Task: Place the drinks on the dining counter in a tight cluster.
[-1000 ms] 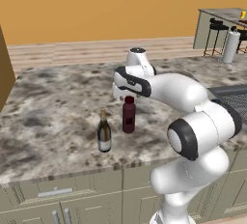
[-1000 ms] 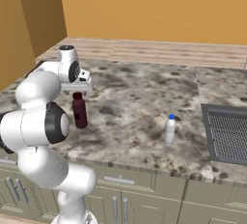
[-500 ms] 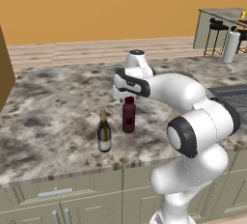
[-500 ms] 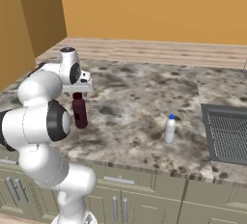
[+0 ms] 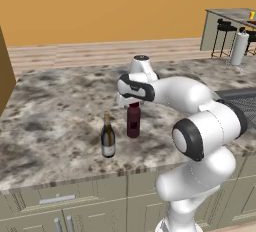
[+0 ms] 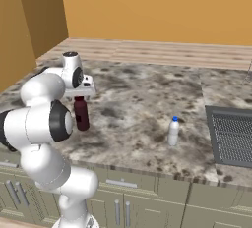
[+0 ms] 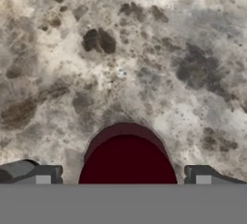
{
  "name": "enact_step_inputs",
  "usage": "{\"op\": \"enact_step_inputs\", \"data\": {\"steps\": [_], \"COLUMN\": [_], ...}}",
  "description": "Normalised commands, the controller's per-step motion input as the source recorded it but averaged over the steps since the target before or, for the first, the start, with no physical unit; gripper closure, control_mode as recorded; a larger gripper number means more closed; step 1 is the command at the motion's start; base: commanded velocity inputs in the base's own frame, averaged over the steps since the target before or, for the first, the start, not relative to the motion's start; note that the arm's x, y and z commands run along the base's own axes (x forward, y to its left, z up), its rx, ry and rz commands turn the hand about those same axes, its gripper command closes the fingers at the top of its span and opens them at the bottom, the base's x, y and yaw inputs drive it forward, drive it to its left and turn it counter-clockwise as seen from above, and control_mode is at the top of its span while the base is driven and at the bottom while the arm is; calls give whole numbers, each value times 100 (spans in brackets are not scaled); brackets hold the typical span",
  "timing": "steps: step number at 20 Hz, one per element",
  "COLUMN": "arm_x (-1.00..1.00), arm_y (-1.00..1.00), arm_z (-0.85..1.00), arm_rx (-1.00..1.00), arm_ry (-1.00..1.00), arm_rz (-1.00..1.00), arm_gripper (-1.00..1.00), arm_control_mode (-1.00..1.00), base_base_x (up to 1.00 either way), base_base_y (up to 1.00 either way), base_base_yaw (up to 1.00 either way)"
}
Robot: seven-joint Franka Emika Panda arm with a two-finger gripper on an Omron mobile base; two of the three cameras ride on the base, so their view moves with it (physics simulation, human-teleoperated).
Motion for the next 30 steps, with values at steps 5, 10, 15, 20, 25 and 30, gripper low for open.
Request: {"op": "enact_step_inputs", "data": {"steps": [5, 10, 15, 20, 25, 30], "arm_x": [3, 2, -9, -26, -38, -54], "arm_y": [0, 0, 0, -1, -6, -19], "arm_z": [-20, -16, -15, 16, 52, 42], "arm_rx": [0, -1, -3, 0, 0, 0], "arm_ry": [0, 0, 0, -1, 0, -3], "arm_rz": [6, 6, 6, 11, 14, 5], "arm_gripper": [-100, 100, 100, 100, 100, 100], "arm_control_mode": [-100, -100, -100, -100, -100, -100], "base_base_x": [0, 0, 0, 0, 0, 0], "base_base_y": [0, 0, 0, 0, 0, 0], "base_base_yaw": [0, 0, 0, 0, 0, 0]}}
